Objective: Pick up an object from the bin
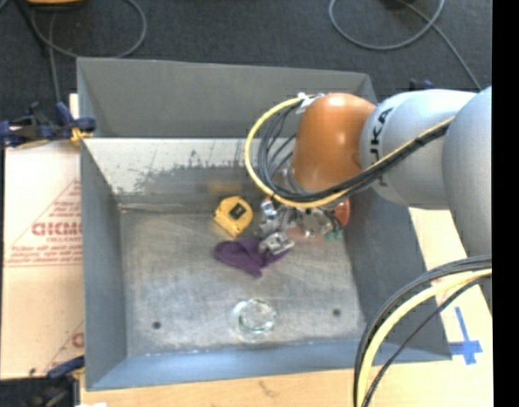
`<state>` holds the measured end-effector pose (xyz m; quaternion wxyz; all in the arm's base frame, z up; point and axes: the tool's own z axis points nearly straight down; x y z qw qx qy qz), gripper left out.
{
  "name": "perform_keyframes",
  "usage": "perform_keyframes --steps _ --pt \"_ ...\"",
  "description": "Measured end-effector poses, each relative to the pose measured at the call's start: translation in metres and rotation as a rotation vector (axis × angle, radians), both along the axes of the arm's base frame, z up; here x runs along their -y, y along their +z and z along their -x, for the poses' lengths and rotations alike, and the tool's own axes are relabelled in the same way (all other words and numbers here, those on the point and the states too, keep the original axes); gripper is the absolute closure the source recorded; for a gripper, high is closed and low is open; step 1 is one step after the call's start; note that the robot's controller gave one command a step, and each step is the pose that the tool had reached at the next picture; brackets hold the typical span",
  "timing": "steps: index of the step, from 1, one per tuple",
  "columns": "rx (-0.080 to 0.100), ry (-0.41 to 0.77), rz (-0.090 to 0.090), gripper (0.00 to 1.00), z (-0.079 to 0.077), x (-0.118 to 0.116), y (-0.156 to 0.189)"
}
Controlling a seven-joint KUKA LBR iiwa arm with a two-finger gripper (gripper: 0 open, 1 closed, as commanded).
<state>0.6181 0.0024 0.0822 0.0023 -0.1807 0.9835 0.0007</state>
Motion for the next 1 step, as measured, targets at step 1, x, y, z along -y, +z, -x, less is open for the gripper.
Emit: perform_keyframes --steps 1 --pt "0.001 -0.035 0.002 1.0 -0.0145 0.0063 0.1292"
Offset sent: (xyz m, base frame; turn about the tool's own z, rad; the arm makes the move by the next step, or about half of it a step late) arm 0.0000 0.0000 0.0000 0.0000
